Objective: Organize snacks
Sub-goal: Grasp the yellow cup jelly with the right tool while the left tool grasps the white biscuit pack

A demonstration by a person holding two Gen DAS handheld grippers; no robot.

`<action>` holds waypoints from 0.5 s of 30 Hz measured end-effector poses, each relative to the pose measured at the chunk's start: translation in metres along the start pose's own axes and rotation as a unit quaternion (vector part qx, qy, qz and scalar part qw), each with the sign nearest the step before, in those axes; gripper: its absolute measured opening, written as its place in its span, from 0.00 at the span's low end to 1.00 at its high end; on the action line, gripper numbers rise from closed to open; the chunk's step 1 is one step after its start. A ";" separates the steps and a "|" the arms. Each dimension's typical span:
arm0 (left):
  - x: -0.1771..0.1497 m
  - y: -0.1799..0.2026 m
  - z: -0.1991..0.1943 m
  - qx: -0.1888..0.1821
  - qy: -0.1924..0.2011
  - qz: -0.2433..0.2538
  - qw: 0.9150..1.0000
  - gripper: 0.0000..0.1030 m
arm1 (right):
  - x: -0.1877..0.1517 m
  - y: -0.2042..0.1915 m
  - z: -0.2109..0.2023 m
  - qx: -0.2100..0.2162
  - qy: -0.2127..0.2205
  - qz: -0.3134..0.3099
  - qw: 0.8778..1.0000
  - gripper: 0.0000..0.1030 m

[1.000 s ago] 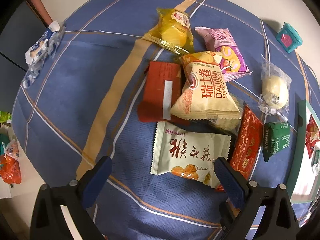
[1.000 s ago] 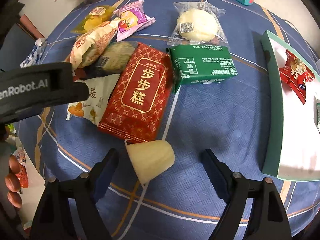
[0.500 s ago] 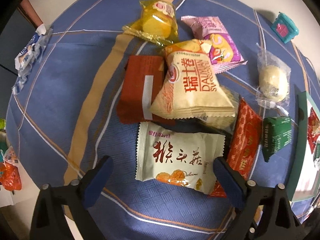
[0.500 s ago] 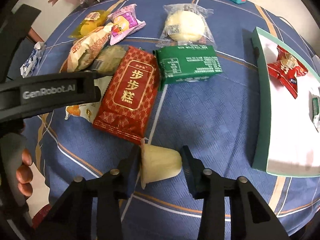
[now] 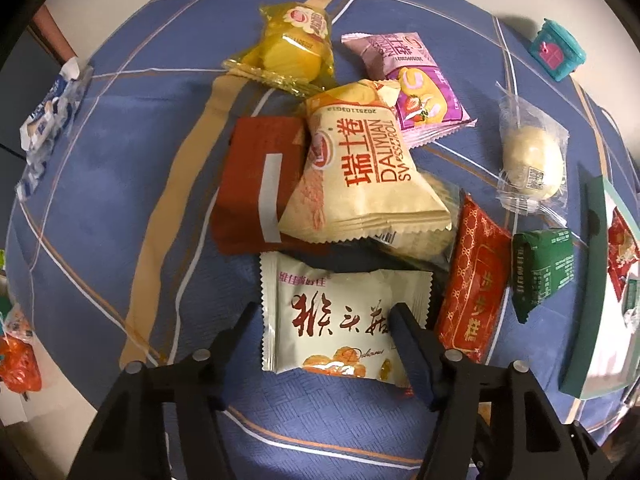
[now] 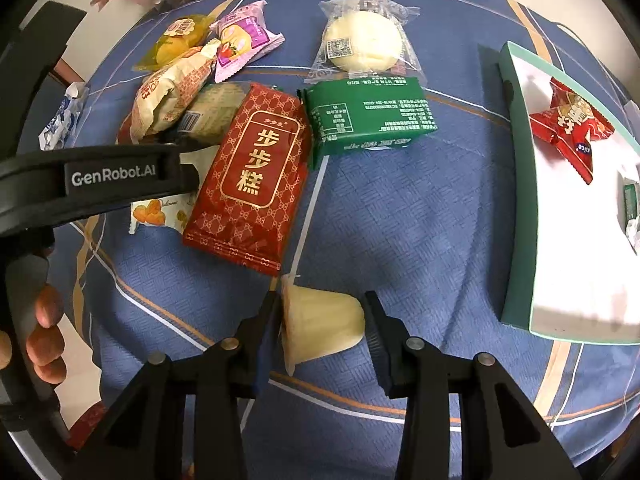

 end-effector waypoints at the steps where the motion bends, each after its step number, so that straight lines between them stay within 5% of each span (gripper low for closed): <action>1: -0.002 -0.001 0.001 -0.005 -0.002 -0.002 1.000 0.62 | 0.000 0.002 -0.002 0.001 -0.002 0.002 1.000 0.41; 15: -0.013 0.002 0.007 -0.021 -0.007 -0.010 1.000 0.54 | -0.007 0.002 -0.011 0.004 0.001 -0.014 1.000 0.38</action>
Point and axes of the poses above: each gripper's, at about its wrist camera, not at the fingertips, and z roughly the way its jaws point, y to its right, x to its top, the point moved 3 cm from there along z, roughly the way its jaws point, and after that the axes turned 6 degrees about z, right-handed, at the moved point
